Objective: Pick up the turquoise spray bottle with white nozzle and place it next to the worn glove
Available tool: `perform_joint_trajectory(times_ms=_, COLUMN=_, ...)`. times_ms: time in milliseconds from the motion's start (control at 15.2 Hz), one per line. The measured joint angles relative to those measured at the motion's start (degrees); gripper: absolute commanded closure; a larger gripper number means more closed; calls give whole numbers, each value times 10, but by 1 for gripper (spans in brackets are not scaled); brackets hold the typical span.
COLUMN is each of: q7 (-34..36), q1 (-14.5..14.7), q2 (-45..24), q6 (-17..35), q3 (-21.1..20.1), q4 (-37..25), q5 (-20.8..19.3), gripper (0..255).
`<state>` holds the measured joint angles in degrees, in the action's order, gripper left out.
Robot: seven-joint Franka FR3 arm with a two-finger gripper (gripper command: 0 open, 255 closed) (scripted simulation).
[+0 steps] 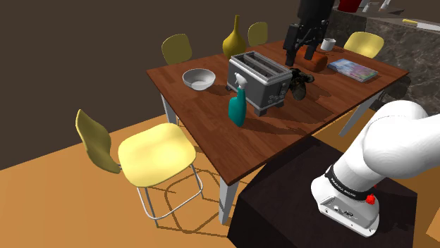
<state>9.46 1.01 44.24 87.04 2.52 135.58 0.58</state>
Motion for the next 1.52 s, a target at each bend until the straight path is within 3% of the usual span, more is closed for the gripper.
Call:
perform_joint_trajectory(times_ms=132, q7=-1, q1=0, q2=-8, q6=10, q3=0, q4=1, q5=0, gripper=0)
perform_joint_trajectory(times_ms=396, q7=-8, q1=3, q2=-60, q6=78, q3=1, q4=10, q5=-5, gripper=0)
perform_joint_trajectory(times_ms=1122, q7=-20, q1=10, q2=-268, q6=270, q3=0, q4=-36, q5=-12, gripper=0)
perform_joint_trajectory(times_ms=1518, q7=-23, q1=10, q2=-314, q6=319, q3=1, q4=-37, q5=-12, gripper=0)
